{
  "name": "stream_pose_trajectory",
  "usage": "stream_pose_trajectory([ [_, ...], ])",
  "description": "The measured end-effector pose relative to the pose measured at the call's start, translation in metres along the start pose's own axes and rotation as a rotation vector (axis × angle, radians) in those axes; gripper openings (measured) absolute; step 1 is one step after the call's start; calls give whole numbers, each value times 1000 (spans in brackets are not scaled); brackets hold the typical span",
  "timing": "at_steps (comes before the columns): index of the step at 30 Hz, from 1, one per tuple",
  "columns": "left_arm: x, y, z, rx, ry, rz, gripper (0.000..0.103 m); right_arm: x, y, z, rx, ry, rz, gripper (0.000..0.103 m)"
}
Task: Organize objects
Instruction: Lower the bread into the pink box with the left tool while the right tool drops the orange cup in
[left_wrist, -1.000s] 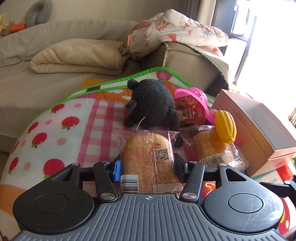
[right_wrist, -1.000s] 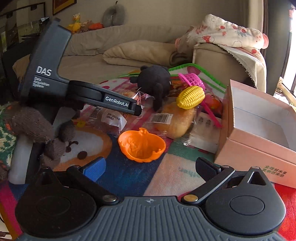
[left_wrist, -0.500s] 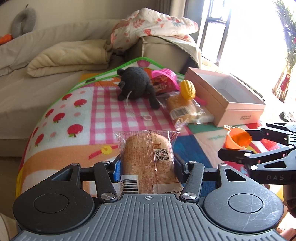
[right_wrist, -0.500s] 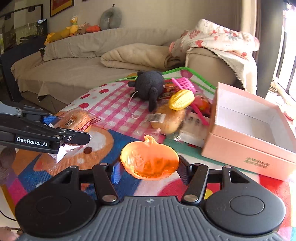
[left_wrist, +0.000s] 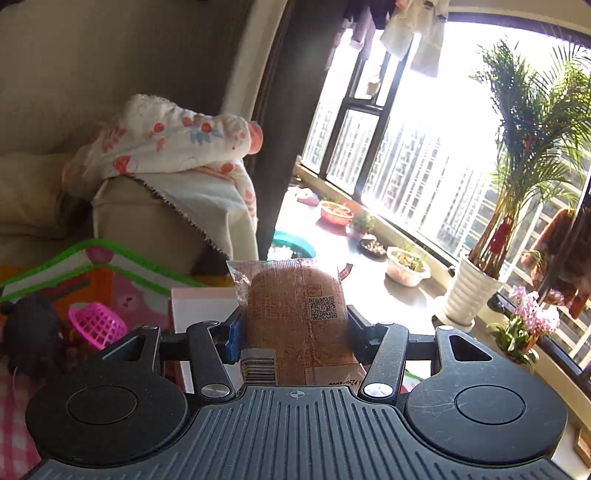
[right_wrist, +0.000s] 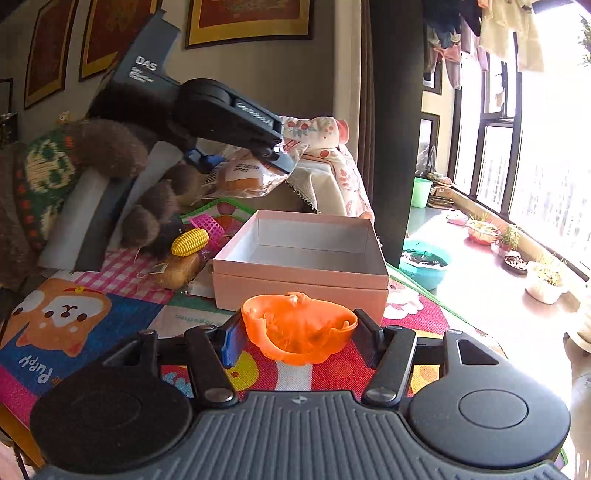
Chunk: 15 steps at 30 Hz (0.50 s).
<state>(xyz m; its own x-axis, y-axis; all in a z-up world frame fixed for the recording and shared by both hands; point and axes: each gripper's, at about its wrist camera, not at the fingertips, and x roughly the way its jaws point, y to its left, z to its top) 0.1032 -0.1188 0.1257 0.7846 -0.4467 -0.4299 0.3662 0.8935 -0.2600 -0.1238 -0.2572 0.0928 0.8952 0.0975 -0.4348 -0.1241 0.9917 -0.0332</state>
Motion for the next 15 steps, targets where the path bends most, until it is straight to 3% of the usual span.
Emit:
stream_pose_trajectory([
  [1,19,-3,-2,-3,25,27,60,0,-2,-2,-1,-2,-8,59],
  [3,53,-3,-16,-46,148,106,58,0,-7,-5,-1,-5,-19,59],
  [5,69,-2,-30,-50,212,136,58,1,-11,-9,-3,-10,-31,59],
  [9,51,6,-38,-25,122,152,58,11,-18,-12,9,10,-41,59],
  [12,17,25,-29,-85,42,115,58,21,-22,-10,33,34,-37,59],
  [15,-23,42,-31,-60,15,115,58,25,-24,-5,43,29,-39,59],
])
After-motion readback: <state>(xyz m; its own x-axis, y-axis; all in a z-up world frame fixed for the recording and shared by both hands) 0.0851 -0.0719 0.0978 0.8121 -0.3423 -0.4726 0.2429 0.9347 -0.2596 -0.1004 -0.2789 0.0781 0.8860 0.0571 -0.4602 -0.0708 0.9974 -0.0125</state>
